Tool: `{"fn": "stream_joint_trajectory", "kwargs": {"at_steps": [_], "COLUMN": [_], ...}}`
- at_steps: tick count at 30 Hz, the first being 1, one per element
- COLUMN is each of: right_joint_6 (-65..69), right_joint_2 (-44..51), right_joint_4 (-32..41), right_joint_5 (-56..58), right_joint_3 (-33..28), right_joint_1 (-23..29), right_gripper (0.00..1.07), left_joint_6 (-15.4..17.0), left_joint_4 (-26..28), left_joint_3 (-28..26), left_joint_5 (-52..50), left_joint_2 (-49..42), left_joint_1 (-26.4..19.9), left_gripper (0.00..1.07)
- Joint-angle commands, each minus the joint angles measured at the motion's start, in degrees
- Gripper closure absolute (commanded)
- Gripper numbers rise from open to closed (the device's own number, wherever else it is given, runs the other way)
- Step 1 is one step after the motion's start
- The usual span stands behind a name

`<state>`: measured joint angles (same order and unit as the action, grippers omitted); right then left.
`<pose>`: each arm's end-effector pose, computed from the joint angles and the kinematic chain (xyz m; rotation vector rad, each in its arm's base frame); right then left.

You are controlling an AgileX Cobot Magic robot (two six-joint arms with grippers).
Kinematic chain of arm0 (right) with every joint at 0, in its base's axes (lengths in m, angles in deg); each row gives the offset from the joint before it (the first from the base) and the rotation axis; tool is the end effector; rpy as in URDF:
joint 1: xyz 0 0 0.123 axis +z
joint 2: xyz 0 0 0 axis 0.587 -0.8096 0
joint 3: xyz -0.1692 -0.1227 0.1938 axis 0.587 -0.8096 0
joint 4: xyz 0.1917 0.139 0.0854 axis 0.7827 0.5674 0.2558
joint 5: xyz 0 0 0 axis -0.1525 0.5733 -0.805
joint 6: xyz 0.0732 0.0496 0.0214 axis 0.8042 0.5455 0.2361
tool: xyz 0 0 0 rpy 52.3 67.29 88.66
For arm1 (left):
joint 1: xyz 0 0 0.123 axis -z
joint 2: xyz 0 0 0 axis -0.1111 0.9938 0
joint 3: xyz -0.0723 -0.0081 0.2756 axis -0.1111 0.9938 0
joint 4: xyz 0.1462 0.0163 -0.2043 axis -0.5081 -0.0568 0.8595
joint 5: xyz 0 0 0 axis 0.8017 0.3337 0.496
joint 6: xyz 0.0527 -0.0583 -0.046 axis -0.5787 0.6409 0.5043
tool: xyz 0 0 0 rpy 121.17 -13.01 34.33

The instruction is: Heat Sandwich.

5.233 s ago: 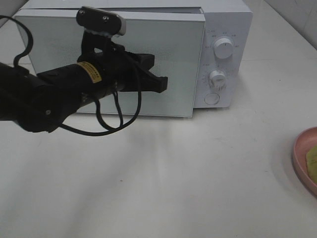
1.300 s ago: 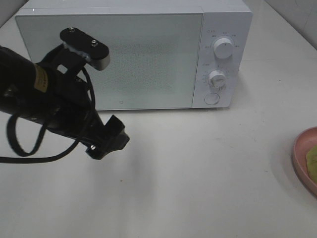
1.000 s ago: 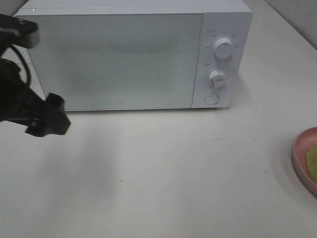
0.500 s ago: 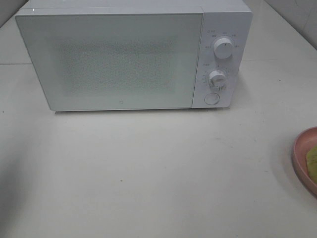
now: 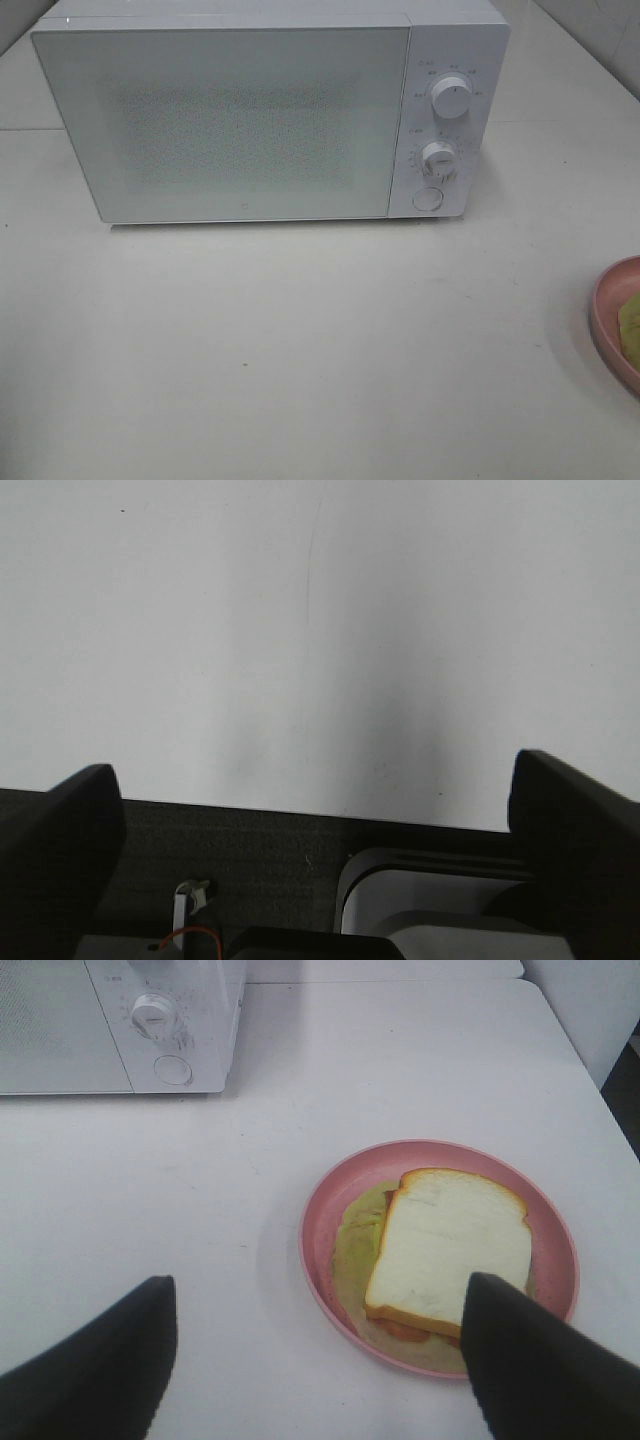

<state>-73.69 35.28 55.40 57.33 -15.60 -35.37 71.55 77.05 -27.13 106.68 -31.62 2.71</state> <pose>-0.0059 -0.0014 0.2822 0.0007 2.0056 -0.0076 0.0887 0.0041 0.2597 -0.1253 2.6305 -0.0120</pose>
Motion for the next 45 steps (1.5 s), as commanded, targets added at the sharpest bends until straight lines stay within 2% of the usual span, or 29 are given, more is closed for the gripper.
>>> {"fn": "stream_joint_trajectory", "kwargs": {"at_steps": [1, 4, 9, 24, 45], "right_joint_6": [0.0, 0.0, 0.0, 0.0, 0.0], "right_joint_2": [1.6, 1.6, 1.6, 1.55, 1.55], "right_joint_4": [-0.06, -0.06, -0.06, -0.06, -0.06], "right_joint_5": [-0.57, -0.57, -0.57, -0.57, -0.57], "right_joint_3": [-0.23, -0.23, -0.23, -0.23, -0.23], "right_joint_1": [-0.34, -0.34, -0.34, -0.34, -0.34], "right_gripper": [0.32, 0.32, 0.32, 0.32, 0.32], "left_joint_6": [-0.34, -0.4, -0.57, -0.46, -0.4], "left_joint_4": [0.57, 0.63, 0.17, 0.17, 0.11], "left_joint_3": [1.89, 1.89, 1.95, 1.95, 1.95], "left_joint_5": [-0.92, -0.92, -0.97, -1.09, -1.03], "left_joint_2": [-7.05, -10.54, -22.29, -37.82, -37.64], "left_joint_1": [-0.23, -0.23, -0.23, -0.23, -0.23], "left_gripper": [0.07, 0.07, 0.07, 0.07, 0.07]}}
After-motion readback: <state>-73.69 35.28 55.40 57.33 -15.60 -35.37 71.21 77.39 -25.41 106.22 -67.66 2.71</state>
